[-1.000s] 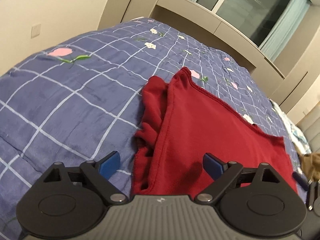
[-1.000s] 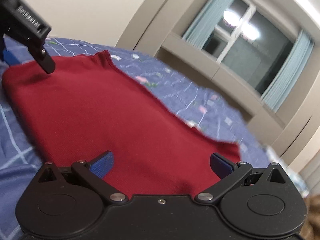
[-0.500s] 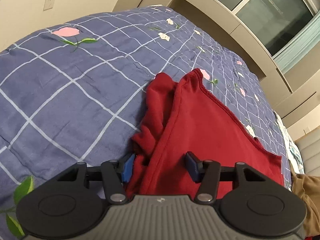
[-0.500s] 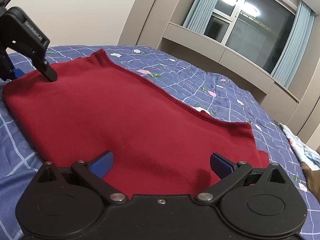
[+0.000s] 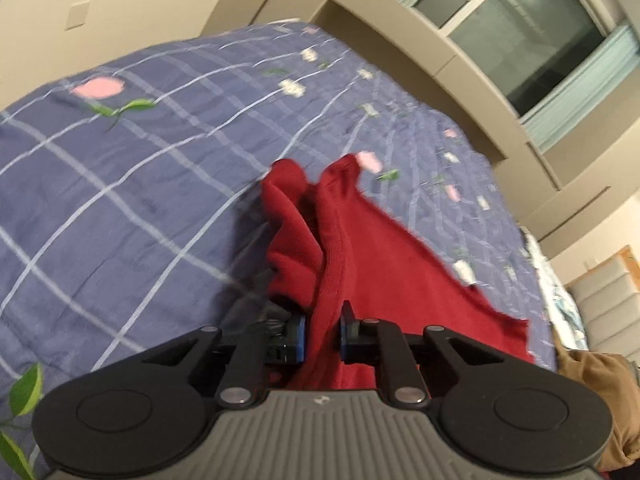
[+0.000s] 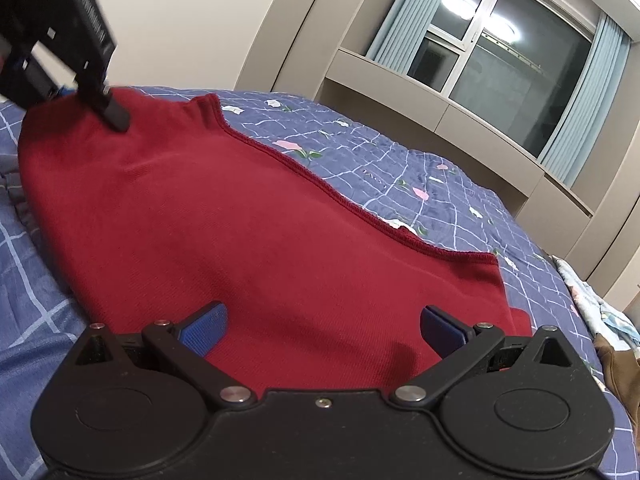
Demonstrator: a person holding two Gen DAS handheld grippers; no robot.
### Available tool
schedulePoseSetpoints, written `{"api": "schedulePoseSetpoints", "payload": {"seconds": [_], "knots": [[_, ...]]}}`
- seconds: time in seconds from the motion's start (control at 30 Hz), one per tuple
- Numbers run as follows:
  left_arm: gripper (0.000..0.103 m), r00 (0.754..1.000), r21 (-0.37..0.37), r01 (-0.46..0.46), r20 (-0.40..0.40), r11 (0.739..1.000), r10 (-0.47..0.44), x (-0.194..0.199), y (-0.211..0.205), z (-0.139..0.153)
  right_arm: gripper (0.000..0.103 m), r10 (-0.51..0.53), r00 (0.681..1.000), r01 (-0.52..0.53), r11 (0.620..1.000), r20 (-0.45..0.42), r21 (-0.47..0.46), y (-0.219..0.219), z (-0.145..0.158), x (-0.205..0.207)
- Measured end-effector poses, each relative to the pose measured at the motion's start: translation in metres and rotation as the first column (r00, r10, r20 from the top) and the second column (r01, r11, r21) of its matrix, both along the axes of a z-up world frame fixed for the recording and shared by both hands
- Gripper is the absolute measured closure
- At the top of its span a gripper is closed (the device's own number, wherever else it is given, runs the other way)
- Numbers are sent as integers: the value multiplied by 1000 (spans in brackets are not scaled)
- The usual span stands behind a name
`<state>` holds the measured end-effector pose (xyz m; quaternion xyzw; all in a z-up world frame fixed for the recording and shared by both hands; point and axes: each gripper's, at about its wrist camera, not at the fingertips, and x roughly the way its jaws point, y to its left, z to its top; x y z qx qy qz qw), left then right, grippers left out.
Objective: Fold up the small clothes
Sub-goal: 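Lift the held side edge and fold it across the sweater with the left gripper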
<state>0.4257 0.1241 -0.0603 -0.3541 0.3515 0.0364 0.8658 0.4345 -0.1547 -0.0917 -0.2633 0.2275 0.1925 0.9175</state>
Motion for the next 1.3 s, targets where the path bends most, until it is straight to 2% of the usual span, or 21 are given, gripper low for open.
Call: {"api": "schedulePoseSetpoints", "payload": {"seconds": [0.23, 0.33, 0.43, 0.7, 0.77, 0.93, 1.03, 1.13, 1.2, 1.3], "knots": [[89, 996, 46, 72, 56, 996, -74, 8, -15, 26, 0, -2, 1000, 2, 1000, -19, 22, -3, 2, 1], [89, 990, 60, 102, 88, 993, -107, 14, -27, 41, 0, -4, 1000, 6, 998, -21, 60, -9, 8, 2], [89, 982, 81, 142, 115, 987, -151, 22, -44, 57, 0, -12, 1000, 14, 994, -22, 106, -17, 15, 3], [89, 951, 123, 249, 158, 961, -266, 42, -95, 89, 1, -72, 995, 82, 985, -68, 152, -48, 29, -3], [89, 948, 127, 260, 152, 957, -278, 43, -108, 94, 1, -82, 993, 97, 975, -82, 199, -67, 35, -13], [89, 946, 105, 281, 135, 954, -294, 58, -152, 99, 0, -188, 978, 207, 921, -88, 331, -120, 49, -55], [89, 934, 126, 320, 126, 939, -335, 63, -181, 99, 0, -236, 966, 258, 892, -105, 370, -142, 50, -78], [89, 915, 163, 372, 104, 914, -391, 71, -216, 95, 0, -263, 956, 293, 871, -130, 394, -156, 44, -97], [89, 896, 205, 413, 82, 887, -436, 75, -240, 89, 0, -281, 948, 319, 854, -153, 410, -162, 40, -104], [88, 871, 253, 478, -12, 841, -491, 81, -271, 67, 0, -288, 943, 332, 838, -166, 433, -166, 37, -110]]}}
